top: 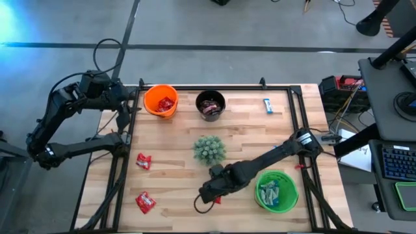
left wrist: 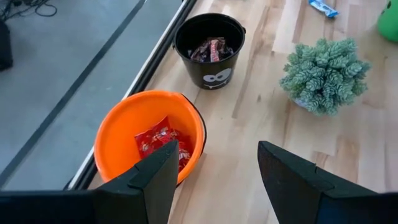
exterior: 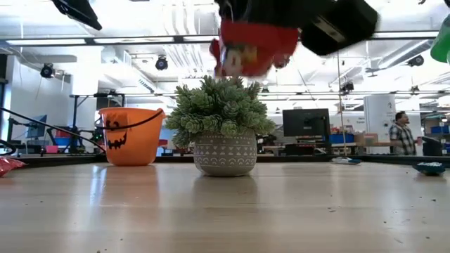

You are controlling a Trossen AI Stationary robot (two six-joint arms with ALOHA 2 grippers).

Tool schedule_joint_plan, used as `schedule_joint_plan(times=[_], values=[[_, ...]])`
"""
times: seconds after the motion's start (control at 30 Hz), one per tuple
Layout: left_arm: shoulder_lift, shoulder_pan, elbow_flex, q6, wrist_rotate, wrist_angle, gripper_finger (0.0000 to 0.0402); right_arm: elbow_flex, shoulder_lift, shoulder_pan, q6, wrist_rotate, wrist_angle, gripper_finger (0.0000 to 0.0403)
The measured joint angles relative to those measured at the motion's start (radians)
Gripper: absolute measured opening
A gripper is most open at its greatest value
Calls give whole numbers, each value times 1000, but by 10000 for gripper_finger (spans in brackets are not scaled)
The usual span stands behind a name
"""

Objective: Sort candy
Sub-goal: Put the red candy into the orange bucket

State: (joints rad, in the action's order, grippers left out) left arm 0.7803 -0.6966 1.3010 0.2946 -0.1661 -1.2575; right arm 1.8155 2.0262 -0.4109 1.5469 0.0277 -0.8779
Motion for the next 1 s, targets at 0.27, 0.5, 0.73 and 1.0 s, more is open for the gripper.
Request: schedule_joint_plan(times=[0.27, 0.5, 0.73, 1.0], values=[[27, 0, 0, -19, 0, 0, 201, 248, -2, 100, -274, -108, -351, 17], [68, 0, 0, -46, 0, 0, 201, 361, -3, 210, -548, -117, -409, 17], [90, 0, 0, -62, -1, 4, 201, 416, -3, 341, -800, -115, -404, 17], [124, 0, 0, -69, -24, 33, 201, 464, -3, 456, -999, -98, -389, 17]])
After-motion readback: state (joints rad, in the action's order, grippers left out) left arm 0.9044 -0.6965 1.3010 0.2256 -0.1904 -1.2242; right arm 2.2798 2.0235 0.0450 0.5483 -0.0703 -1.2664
